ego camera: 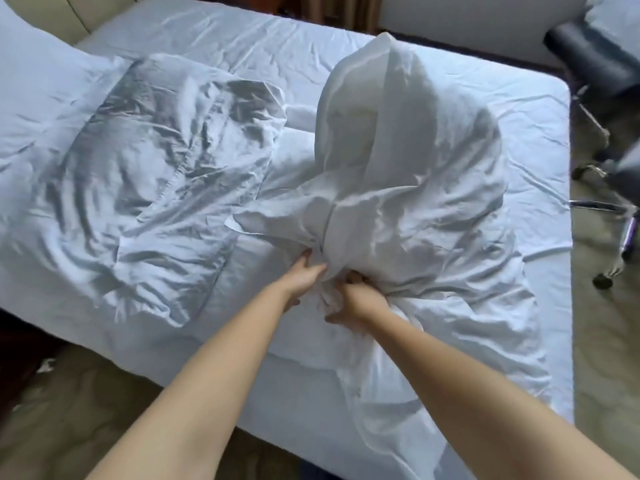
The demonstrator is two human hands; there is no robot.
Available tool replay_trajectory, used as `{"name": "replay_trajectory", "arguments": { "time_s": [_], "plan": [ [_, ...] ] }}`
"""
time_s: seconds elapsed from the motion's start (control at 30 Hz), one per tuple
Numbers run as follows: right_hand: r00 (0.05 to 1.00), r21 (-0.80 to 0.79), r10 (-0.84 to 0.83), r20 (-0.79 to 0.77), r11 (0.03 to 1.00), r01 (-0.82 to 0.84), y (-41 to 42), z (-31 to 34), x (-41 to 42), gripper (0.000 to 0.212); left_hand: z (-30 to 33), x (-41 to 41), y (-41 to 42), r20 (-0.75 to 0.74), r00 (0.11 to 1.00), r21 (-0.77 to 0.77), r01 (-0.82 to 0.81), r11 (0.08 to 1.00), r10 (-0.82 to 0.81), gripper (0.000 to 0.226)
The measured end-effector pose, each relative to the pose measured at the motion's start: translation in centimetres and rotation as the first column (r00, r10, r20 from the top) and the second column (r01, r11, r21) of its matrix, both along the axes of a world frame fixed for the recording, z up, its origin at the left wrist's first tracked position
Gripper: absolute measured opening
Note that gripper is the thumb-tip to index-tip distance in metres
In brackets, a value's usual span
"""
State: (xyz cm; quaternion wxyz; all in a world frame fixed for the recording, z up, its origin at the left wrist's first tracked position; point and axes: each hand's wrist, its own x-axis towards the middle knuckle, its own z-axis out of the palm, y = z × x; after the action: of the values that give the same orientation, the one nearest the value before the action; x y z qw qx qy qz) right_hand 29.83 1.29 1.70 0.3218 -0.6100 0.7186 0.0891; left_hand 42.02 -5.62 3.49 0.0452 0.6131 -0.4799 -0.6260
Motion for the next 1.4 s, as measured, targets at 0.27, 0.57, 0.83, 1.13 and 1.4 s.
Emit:
{"name": "replay_trajectory", "arguments": {
  "time_s": [0.27, 0.57, 0.83, 1.13, 1.4],
  "plan": [
    [0.907, -0.303, -0.421, -0.004, 0.865, 0.400, 1.5, 2.3, -1.7, 0.082, -0.1, -0.8, 0.4, 0.017, 0.980, -0.136, -0.196, 0.971, 0.200, 0.068],
    [0.828, -0.351, -0.546, 0.129, 0.756, 0.553, -1.3, 4.5, 0.6, 0.107, 1.5, 1.3, -1.3, 0.153, 0.936, -0.224, -0.280, 0.934, 0.317, 0.089],
    [0.711, -0.296, -0.704, 0.005, 0.678, 0.673, -5.4, 2.8, 2.3, 0.114, -0.8, 1.2, -5.8, -0.155, 0.903, 0.168, -0.376, 0.911, 0.401, 0.088],
    [0.443, -0.444, -0.867, 0.227, 0.313, 0.840, -3.0, 7.2, 1.5, 0.063, 2.3, -1.4, -10.6, -0.178, 0.983, -0.034, -0.039, 0.999, 0.032, 0.047],
    [0.428, -0.550, -0.597, 0.679, -0.027, 0.835, -4.4, 19.0, 4.4, 0.043, 9.3, -5.8, -21.1, -0.291, 0.957, -0.164, -0.074, 0.984, 0.023, 0.028]
  ]
}}
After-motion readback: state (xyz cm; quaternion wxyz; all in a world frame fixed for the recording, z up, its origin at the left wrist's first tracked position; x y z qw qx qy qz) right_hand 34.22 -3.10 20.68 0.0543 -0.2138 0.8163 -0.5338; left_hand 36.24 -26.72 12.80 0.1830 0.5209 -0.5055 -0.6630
